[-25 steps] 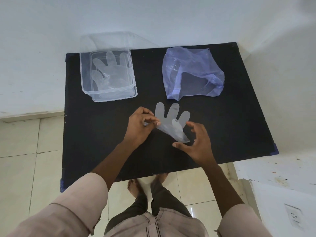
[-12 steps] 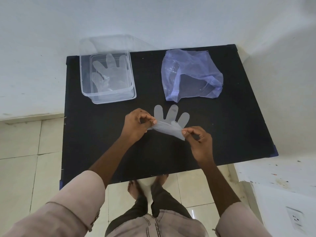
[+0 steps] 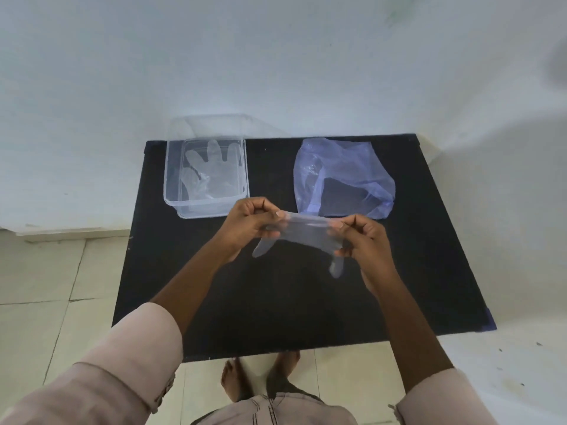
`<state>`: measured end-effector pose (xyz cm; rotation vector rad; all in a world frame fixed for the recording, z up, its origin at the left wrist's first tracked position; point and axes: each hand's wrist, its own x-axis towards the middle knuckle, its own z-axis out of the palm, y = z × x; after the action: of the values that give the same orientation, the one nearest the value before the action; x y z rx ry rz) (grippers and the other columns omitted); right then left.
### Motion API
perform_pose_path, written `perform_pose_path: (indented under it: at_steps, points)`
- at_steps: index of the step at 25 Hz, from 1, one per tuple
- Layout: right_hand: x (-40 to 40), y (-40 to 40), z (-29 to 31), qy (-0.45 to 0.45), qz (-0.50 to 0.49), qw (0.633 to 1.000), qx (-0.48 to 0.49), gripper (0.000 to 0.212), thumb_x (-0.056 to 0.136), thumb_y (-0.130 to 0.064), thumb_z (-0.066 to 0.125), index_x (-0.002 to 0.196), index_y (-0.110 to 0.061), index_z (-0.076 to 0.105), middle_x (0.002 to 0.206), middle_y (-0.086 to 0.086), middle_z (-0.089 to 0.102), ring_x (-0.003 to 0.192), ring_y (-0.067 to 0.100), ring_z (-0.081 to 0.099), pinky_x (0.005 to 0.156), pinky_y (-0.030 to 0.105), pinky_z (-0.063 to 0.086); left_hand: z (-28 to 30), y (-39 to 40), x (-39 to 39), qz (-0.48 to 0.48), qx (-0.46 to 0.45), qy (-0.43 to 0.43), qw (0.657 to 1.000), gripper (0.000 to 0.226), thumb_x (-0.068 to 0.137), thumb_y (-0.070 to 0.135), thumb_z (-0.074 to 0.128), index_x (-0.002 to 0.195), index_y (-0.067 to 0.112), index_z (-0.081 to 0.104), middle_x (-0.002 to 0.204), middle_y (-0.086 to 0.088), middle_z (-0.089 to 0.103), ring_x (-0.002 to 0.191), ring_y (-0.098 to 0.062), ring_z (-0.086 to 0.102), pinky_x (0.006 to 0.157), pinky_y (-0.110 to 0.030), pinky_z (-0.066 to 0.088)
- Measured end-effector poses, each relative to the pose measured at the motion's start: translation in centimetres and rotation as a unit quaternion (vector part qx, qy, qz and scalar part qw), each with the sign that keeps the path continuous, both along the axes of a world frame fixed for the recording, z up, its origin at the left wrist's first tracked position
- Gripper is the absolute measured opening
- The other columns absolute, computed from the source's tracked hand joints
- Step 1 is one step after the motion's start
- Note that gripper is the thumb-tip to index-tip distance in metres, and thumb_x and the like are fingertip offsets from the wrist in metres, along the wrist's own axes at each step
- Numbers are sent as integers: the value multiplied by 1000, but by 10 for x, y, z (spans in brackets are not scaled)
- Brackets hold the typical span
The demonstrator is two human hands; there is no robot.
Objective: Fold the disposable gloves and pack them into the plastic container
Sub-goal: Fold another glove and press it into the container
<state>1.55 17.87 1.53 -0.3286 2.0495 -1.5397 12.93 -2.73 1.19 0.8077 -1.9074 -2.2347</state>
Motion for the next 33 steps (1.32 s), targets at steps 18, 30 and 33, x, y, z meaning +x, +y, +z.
perform_pose_path:
  at_steps: [18, 30, 33]
  points:
    - [-35, -178, 66, 0, 63, 998, -21, 18, 97, -14, 49, 81, -10, 57, 79, 16, 74, 70, 24, 73, 63, 32, 58, 71, -134, -1, 135, -30, -57, 989, 8, 95, 7, 57, 93, 3, 63, 84, -15, 76, 72, -22, 74, 62, -26, 60]
    - [-78, -383, 118, 322, -10, 936, -139, 12, 94, -7, 41, 85, -10, 48, 71, 11, 69, 67, 13, 70, 64, 44, 56, 128, -300, -58, 274, -265, 118, 917, 12, 84, -1, 51, 88, 3, 62, 80, -16, 73, 77, -25, 73, 76, -46, 57]
    - [-63, -373, 116, 360, -43, 905, -222, 13, 99, -11, 41, 87, -13, 47, 76, 14, 66, 74, 27, 68, 65, 39, 54, 123, -288, -47, 301, -359, 219, 856, 11, 95, 4, 51, 90, -3, 58, 84, -14, 73, 84, -18, 73, 74, -38, 57]
